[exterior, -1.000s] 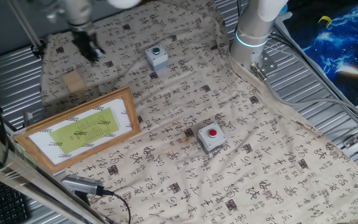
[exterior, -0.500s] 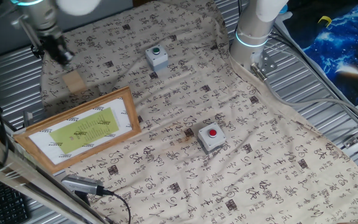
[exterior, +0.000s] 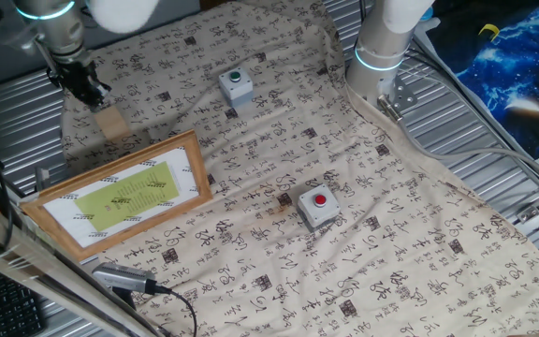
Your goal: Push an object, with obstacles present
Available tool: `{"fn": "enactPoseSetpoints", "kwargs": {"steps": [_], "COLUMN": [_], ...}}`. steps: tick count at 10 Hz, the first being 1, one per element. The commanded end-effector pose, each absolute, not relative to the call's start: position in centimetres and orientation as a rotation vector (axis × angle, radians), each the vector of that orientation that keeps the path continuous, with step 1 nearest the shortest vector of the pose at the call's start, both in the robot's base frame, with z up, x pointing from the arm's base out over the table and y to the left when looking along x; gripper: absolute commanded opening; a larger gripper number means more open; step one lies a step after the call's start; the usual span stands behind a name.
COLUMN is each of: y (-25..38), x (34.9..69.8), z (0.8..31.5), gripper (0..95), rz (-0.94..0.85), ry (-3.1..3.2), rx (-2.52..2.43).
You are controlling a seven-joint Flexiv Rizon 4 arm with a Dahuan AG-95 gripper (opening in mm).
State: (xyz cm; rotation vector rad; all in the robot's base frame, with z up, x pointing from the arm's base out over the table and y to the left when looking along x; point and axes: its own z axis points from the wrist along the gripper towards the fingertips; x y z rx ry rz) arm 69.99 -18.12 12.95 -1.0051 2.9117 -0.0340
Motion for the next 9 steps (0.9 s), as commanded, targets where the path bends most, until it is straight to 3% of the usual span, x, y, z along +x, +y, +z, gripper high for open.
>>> {"fn": "enactPoseSetpoints", "kwargs": {"steps": [1,9], "y": [-18.3,-18.0], "x": [70.4,71.5], "z": [11.2,11.2], "gripper": [0.0,0.0], "rz": [-0.055,-0.084], "ry": [2.82,2.485], "rx": [-1.193,-1.757]}}
